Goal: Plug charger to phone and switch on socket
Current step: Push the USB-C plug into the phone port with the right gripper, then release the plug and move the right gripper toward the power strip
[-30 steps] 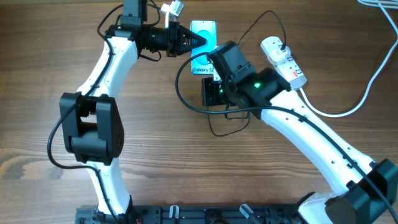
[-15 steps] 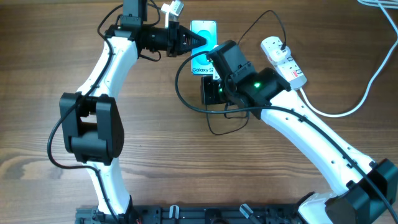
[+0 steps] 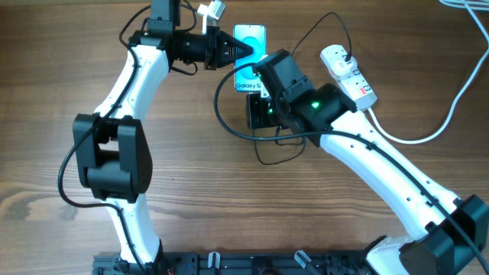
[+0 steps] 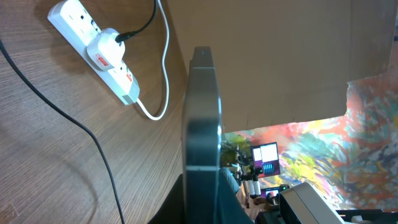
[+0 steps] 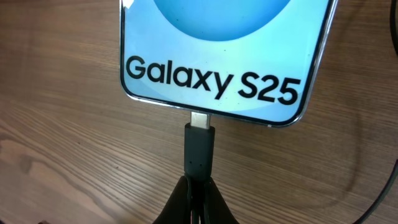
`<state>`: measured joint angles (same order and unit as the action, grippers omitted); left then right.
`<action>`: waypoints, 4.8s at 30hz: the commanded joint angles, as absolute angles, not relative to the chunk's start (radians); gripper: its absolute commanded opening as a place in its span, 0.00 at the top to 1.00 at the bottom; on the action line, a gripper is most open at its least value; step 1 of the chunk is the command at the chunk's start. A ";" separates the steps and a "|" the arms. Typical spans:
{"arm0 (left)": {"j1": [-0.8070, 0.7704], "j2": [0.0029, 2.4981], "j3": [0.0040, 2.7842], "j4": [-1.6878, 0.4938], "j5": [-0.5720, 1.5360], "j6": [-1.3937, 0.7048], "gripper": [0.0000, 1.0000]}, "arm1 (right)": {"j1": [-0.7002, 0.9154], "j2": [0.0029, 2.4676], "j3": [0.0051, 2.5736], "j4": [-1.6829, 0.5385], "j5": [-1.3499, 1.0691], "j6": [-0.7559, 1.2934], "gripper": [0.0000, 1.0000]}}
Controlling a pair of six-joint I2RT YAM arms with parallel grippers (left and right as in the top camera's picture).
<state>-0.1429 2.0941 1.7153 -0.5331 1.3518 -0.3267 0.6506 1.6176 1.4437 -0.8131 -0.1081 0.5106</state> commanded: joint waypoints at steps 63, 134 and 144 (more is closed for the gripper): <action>-0.151 2.057 1.721 -0.533 1.398 -0.321 0.96 | 0.637 1.631 1.453 -0.816 -0.127 0.516 0.95; -0.173 2.079 1.706 -0.781 1.006 -0.179 0.96 | 0.348 1.608 1.645 -0.979 -0.047 0.522 0.05; -0.219 2.238 1.687 -0.741 0.945 -0.194 0.96 | 0.211 1.620 1.632 -1.112 -0.049 0.451 0.00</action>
